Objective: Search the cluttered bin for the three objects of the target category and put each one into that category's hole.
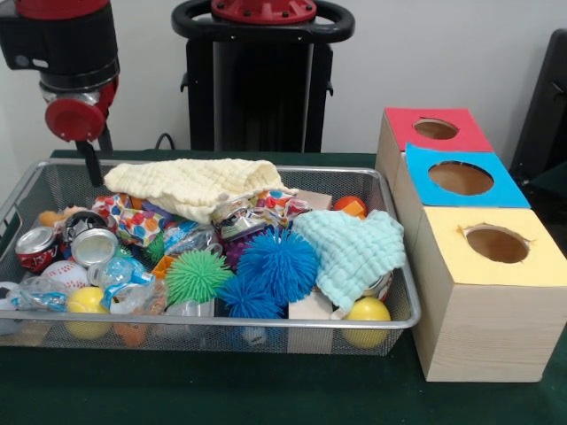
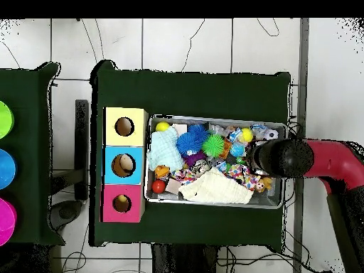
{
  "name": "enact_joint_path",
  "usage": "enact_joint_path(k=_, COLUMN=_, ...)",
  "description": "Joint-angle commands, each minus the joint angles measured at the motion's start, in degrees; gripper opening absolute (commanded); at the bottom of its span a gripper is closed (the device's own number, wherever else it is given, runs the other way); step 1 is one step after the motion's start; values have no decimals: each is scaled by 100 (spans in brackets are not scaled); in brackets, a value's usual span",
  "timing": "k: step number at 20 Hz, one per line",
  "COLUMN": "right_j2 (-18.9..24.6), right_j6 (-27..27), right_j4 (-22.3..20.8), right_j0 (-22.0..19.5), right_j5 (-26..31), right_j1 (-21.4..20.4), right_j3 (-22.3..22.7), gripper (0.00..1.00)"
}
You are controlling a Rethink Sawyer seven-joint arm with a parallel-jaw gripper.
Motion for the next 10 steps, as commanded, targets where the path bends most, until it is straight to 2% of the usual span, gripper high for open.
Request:
enact_joint_path(k=1, right_j2=241, right_j6=-816, right_j4=-368, right_j0=155, right_j5=-335, right_j1=645, right_j3=-136, gripper=100)
enact_joint_path(k=6, right_j2=275, right_j6=-1381, right_j4=-402, right_j0=111, right_j5=7, right_j1=852, right_j3=-673, gripper=100)
enact_joint_path(k=10, right_j2=364, right_j6=-1698, right_j4=-383, right_j0=-99, right_j5=177, right_j1=751, right_j3=-653, gripper=100)
